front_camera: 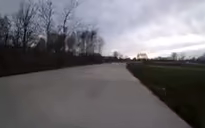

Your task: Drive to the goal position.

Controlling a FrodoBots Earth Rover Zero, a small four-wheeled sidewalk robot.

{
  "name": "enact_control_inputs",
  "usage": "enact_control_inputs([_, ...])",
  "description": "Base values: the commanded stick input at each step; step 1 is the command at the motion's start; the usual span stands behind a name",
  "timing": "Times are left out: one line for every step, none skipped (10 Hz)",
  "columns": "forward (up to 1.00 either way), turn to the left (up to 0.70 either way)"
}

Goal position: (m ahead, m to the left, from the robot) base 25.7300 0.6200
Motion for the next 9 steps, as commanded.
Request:
enact_control_inputs([1.00,0.00])
enact_control_inputs([1.00,0.00])
enact_control_inputs([1.00,0.00])
enact_control_inputs([1.00,0.00])
enact_control_inputs([1.00,0.00])
enact_control_inputs([1.00,0.00])
enact_control_inputs([1.00,0.00])
enact_control_inputs([1.00,0.00])
enact_control_inputs([1.00,0.00])
